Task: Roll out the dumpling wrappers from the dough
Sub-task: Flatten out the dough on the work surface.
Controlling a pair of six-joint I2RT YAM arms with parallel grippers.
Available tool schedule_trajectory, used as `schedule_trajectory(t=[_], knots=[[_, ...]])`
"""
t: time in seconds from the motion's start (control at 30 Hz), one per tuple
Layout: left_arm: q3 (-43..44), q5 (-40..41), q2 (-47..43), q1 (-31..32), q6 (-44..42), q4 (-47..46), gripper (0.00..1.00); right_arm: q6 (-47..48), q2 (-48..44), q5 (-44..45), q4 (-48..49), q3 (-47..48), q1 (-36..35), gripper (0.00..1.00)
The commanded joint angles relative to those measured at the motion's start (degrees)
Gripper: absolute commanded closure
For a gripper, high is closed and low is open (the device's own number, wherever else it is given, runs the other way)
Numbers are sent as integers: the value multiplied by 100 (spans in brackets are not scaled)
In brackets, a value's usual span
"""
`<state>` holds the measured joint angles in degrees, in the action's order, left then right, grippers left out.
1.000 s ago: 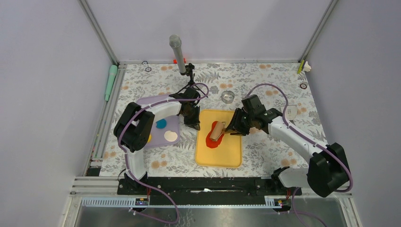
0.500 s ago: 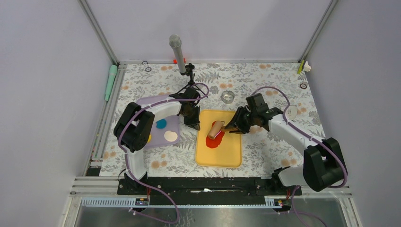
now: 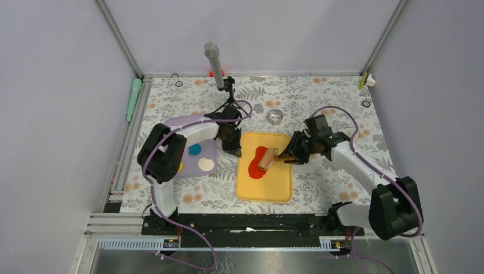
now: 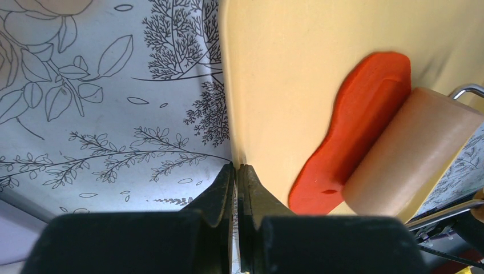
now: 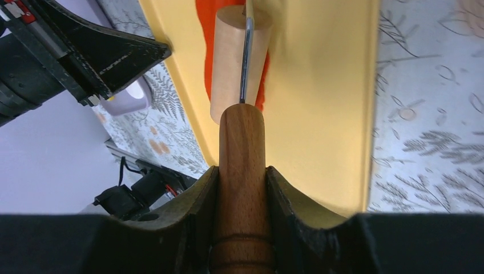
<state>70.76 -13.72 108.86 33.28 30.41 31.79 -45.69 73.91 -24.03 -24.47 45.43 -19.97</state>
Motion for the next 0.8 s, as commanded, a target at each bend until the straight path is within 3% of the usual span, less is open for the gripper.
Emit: schedule_trajectory(t=[0.0, 0.13, 0.3, 0.57, 0.77], knots=[[7, 44, 117, 29, -207, 240, 100, 215, -291, 287, -946, 475, 100, 100], [2, 39, 107, 29, -203, 240, 100, 7, -439, 14, -893, 960, 105, 100], [-1, 48, 97, 30, -203, 249, 100, -298, -480, -362, -527, 920, 80, 100], [17, 49, 95, 23, -195, 275, 100, -447, -199, -73, -272, 495, -633, 100], [18, 37, 93, 27, -210, 294, 100, -441, -186, 294, -147, -7, -710, 100]])
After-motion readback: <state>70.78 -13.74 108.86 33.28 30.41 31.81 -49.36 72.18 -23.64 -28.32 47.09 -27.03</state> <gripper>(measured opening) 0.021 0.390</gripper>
